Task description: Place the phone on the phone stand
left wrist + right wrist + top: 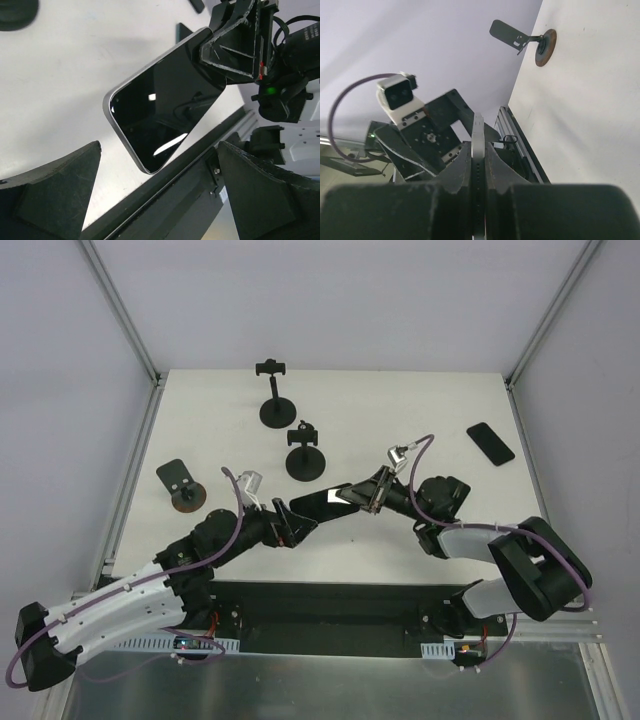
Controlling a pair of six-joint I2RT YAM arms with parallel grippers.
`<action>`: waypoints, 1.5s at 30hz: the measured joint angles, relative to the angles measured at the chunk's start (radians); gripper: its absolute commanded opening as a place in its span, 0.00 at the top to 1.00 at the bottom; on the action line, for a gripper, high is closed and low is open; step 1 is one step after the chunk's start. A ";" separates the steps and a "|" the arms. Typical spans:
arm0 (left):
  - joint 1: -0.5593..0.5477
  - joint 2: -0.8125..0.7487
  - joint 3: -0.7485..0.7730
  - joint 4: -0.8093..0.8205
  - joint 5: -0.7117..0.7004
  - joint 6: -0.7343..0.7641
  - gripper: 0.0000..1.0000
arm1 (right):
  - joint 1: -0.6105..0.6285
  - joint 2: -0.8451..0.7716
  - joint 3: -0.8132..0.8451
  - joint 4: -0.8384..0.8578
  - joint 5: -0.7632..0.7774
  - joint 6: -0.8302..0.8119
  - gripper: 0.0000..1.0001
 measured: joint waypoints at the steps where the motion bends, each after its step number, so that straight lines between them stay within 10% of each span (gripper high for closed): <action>1: 0.000 -0.001 -0.046 0.067 0.016 -0.022 0.01 | 0.002 -0.011 -0.008 0.000 0.014 0.002 0.99; 14: 0.014 0.147 -0.229 0.702 0.095 -0.140 0.39 | 0.068 -0.109 -0.081 0.043 0.193 0.010 0.99; 21: 0.014 0.170 -0.259 0.840 0.096 -0.152 0.62 | 0.105 -0.146 -0.089 0.076 0.243 0.010 0.99; 26: 0.014 0.169 -0.262 0.871 0.095 -0.150 1.00 | 0.124 -0.150 -0.090 0.114 0.252 0.010 0.99; 30: 0.011 0.143 -0.262 0.906 0.103 -0.208 1.00 | 0.141 -0.156 -0.103 0.186 0.265 -0.019 0.98; 37: 0.020 0.076 -0.239 0.824 0.194 -0.094 1.00 | 0.141 -0.203 -0.100 0.101 0.098 -0.133 0.29; 45: 0.040 0.061 0.018 0.452 0.450 0.156 1.00 | 0.100 -0.426 0.033 -0.464 -0.193 -0.491 0.25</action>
